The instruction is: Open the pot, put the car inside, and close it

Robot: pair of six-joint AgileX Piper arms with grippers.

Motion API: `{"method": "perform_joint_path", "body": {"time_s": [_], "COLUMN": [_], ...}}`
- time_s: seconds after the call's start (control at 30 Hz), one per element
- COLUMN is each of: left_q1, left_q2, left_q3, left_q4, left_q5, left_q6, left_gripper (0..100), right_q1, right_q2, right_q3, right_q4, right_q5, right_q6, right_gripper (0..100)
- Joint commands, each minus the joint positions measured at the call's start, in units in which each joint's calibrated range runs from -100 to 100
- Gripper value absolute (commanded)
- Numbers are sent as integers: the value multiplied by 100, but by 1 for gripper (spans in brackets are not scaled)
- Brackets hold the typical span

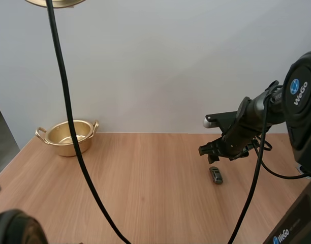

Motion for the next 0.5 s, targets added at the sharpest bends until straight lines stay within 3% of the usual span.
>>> {"method": "perform_joint_path", "body": {"time_s": [0.0,0.47], "left_q1": [2,2], "left_q2": [-4,8], "left_q3": [1,1], "left_q4": [-8,-8], "left_q5": [-32,-31], "left_q6": [4,14], "left_gripper": [0,0], "right_q1": [-1,-1], "right_q2": [74,497], "right_q3": [-3,-3], "right_q4": [31,142], "right_q5": [18,254], "right_q6": [-37,-371], "right_gripper": [91,84]}}
